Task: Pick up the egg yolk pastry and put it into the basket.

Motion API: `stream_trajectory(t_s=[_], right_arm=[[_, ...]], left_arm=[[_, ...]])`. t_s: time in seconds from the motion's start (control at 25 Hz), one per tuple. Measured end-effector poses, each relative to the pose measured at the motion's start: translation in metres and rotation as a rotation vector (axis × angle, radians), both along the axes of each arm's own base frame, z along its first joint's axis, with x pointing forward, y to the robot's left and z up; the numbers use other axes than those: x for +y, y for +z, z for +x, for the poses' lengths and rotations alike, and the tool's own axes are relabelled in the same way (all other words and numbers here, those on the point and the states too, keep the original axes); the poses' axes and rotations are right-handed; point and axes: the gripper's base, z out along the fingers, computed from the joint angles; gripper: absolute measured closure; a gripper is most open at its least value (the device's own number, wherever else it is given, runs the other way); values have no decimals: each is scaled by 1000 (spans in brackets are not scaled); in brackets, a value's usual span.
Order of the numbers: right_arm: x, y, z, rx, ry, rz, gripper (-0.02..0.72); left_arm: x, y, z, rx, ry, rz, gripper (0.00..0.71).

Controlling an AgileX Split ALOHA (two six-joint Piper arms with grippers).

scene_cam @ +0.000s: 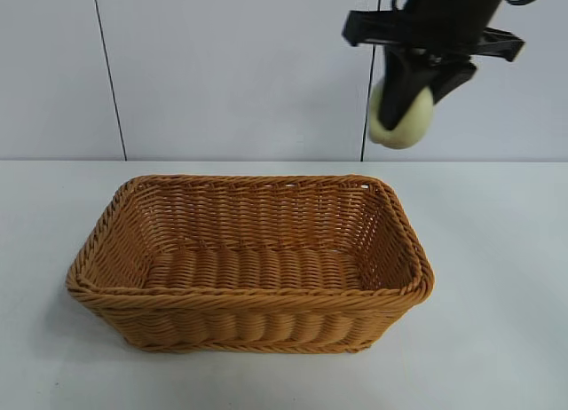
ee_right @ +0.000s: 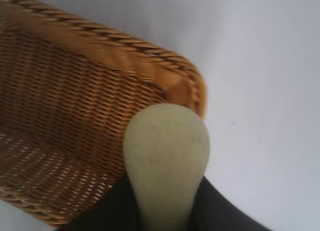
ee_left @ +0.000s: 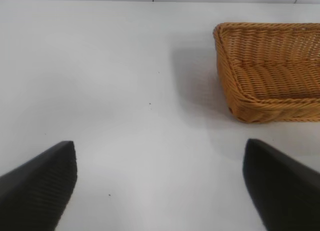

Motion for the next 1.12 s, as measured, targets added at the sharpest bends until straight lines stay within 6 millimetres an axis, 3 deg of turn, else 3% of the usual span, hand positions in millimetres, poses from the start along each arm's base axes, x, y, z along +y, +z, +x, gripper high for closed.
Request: stream_trajectory(t_s=[0.16, 0.32, 0.4, 0.48, 0.52, 0.68, 0.92, 1.12], right_arm=[[25, -37, 1, 22, 22, -11, 587], [34, -71, 5, 59, 16, -20, 583], [35, -80, 6, 77, 14, -29, 546], [35, -81, 6, 80, 13, -29, 448], [35, -81, 6, 80, 13, -29, 448], [35, -66, 6, 63, 33, -31, 80], [36, -12, 20, 6, 51, -98, 28], [22, 26, 36, -44, 16, -116, 27]], left_arm=[[0, 0, 0, 0, 0, 0, 15], [0, 0, 0, 0, 0, 0, 15], [0, 0, 0, 0, 0, 0, 15], [0, 0, 0, 0, 0, 0, 15], [0, 0, 0, 0, 0, 0, 15], [0, 0, 0, 0, 0, 0, 15], [0, 0, 0, 0, 0, 0, 15], [0, 0, 0, 0, 0, 0, 15]])
